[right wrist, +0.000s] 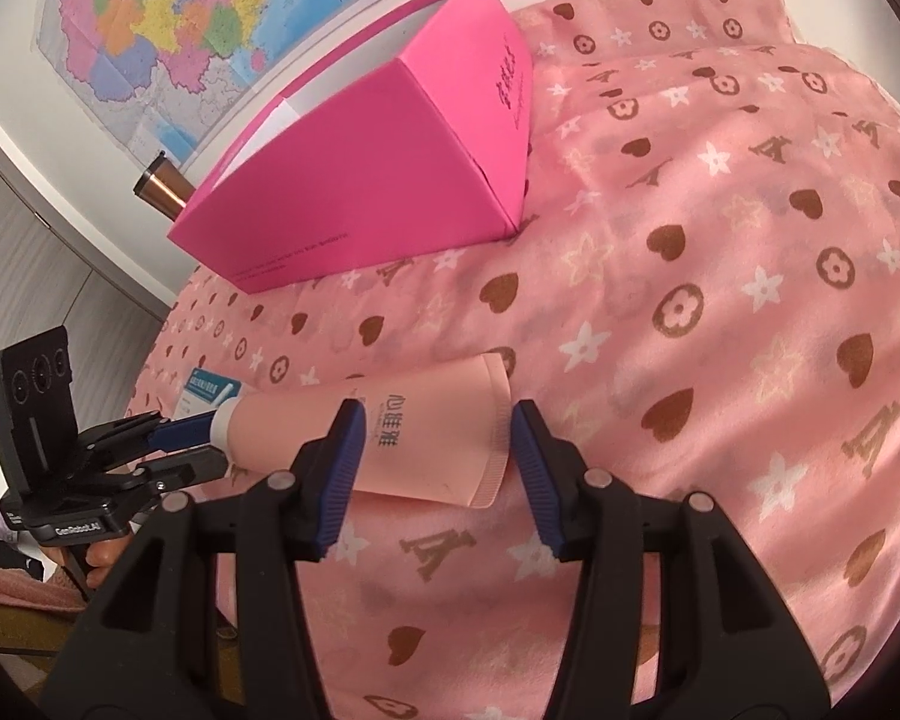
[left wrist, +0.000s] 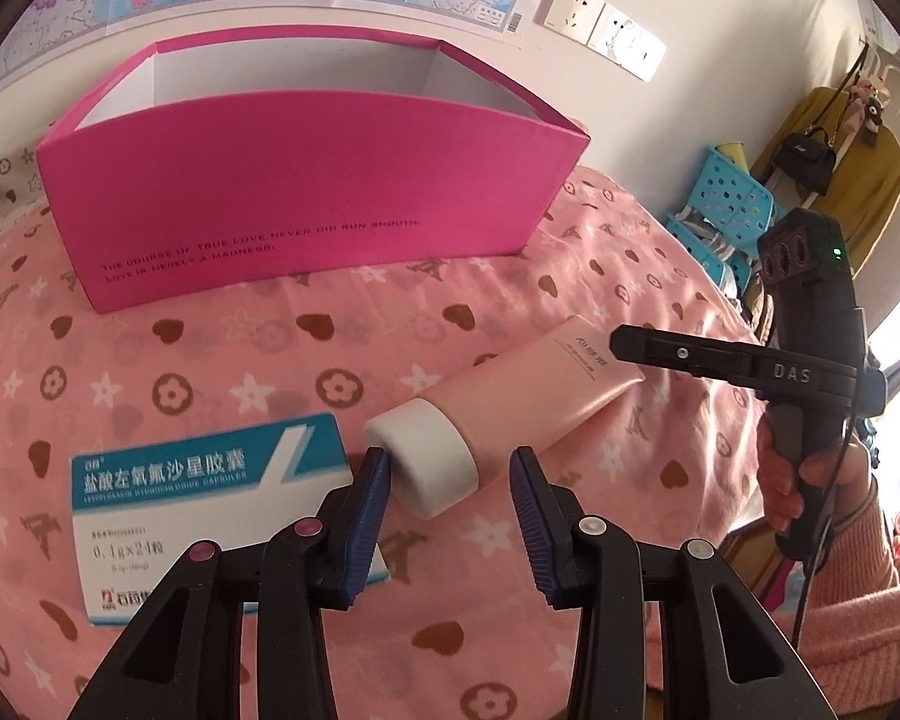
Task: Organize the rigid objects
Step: 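Close the right tool around the pink tube's body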
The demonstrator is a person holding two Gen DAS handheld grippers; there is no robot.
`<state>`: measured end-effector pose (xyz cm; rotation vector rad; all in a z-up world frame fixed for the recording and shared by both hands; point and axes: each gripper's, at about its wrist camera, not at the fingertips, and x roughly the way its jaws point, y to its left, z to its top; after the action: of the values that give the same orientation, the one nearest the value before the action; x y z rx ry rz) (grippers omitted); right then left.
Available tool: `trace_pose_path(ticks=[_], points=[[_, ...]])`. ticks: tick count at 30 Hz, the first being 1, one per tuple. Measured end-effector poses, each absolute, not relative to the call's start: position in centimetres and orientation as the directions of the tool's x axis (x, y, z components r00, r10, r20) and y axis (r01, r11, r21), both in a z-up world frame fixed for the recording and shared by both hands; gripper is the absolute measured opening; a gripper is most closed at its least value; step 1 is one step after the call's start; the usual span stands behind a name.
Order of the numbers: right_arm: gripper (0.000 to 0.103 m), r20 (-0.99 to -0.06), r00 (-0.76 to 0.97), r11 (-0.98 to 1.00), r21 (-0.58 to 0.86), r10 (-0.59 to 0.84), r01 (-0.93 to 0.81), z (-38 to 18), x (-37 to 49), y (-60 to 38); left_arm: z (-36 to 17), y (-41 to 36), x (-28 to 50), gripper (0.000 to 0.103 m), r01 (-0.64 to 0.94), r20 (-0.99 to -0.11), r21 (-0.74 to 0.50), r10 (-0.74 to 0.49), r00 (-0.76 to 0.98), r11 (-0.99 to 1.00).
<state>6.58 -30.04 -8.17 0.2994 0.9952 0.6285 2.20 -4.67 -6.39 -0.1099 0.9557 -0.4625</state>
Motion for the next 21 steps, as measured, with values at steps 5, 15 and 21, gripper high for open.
trace_pose_path(ticks=[5,15,21], points=[[0.053,-0.679,0.399,0.787,0.502,0.616,-0.359,-7.7,6.7,-29.9,-6.1,-4.4,2.7,0.041,0.327,-0.749,-0.283,-0.421,0.513,0.902],[0.053,-0.672,0.418,0.79,0.486,0.611,-0.374,-7.0,7.0,-29.4,-5.0,-4.2,3.2,0.041,0.323,-0.735,-0.253,-0.399,0.548,0.912],[0.053,-0.668,0.428,0.792,0.478,0.609,-0.381,-6.6,7.0,-29.2,-4.4,-4.1,3.2,0.041,0.326,-0.723,-0.244,-0.395,0.567,0.914]])
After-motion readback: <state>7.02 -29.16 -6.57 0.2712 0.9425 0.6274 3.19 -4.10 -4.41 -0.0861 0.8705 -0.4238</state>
